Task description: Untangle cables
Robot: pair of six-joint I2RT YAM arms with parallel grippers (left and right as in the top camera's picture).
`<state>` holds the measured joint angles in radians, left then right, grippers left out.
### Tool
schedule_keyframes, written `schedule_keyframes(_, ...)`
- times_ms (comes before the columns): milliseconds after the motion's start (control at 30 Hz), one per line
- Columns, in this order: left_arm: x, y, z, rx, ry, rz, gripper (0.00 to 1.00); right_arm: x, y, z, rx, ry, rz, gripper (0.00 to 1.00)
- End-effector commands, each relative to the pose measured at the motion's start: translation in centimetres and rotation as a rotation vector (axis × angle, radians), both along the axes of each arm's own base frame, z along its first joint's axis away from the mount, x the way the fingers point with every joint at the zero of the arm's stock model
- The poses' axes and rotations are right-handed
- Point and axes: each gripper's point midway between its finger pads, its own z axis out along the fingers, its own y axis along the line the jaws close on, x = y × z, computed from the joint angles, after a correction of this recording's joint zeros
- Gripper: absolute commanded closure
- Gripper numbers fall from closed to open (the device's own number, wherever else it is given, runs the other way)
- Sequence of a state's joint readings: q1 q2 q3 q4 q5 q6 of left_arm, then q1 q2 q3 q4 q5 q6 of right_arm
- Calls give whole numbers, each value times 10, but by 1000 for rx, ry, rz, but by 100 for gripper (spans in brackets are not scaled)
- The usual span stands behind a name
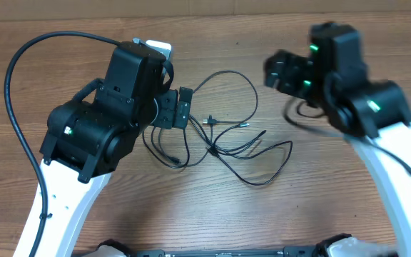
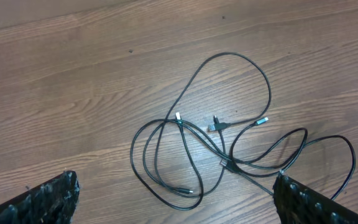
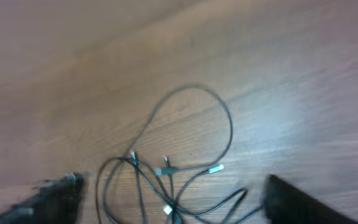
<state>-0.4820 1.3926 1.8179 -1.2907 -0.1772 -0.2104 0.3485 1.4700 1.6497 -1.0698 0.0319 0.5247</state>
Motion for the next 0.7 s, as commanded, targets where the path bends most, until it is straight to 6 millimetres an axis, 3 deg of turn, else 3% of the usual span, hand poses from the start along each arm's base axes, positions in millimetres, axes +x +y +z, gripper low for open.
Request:
schedule_keyframes(0,2,4,1,3,-6,20,1,21,20,-37,0,84,74,1)
schedule_keyframes(167,2,3,1,3,-6,20,1,56,53,-95,95,189,102,0)
schedule_keyframes(233,2,3,1,3,-6,19,1,75,76,-116,192,210,126,0)
schedule_keyframes(433,2,3,1,3,-6,19,1,114,115,-148,406,217,109,0)
schedule_keyframes(667,2,3,1,3,-6,20,0,123,140,-196,505,316,56,0)
